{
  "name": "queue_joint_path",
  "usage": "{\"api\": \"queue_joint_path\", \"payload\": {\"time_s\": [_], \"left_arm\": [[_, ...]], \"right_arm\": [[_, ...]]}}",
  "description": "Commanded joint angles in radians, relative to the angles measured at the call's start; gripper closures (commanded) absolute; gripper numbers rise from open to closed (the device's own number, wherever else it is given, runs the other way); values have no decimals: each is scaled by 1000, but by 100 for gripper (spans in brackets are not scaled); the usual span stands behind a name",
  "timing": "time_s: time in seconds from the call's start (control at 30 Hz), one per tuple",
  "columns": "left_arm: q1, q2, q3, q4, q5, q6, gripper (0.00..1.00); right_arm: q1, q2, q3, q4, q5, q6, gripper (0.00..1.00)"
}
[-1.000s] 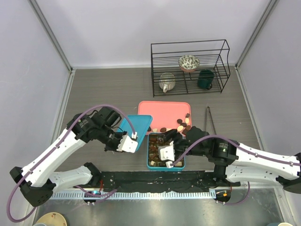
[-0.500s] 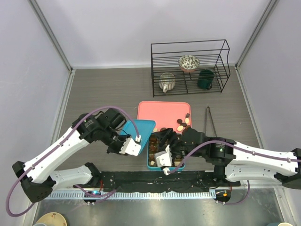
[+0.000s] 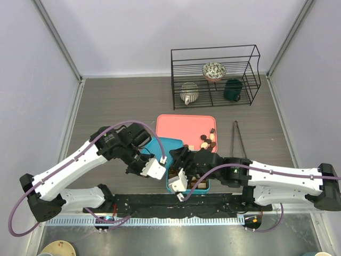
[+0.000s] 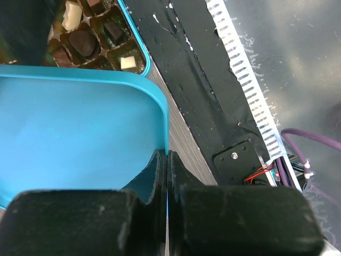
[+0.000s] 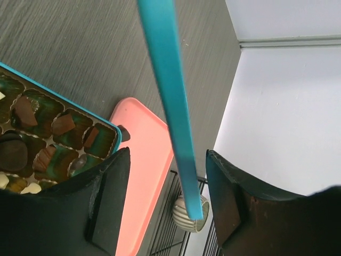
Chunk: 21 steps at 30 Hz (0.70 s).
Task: Pack the chocolate
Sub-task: Pick up the box lid from the center of the board.
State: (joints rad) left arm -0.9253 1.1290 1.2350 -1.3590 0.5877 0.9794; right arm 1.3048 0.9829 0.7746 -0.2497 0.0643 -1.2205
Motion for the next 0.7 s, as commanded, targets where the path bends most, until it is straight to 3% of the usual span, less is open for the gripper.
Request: {"api": "queue_joint_path", "payload": {"time_s": [0.0, 0.13, 0.3, 0.47, 0.67], "left_arm": [[-23, 5, 57, -301, 27, 5, 100], [-24, 6, 63, -302, 38, 4, 100], [-26, -5, 67, -301, 37, 4, 100], [-29, -9, 90, -301, 37, 8, 100], [-38, -14, 109, -302, -3, 35, 100]], "right_arm": [[8, 39, -63, 137, 2, -51, 38], [8, 82, -118, 307, 6, -74, 42], [4, 92, -136, 392, -4, -39, 50], [5, 92, -121, 382, -6, -34, 69], [5, 76, -86, 337, -6, -14, 82]]}}
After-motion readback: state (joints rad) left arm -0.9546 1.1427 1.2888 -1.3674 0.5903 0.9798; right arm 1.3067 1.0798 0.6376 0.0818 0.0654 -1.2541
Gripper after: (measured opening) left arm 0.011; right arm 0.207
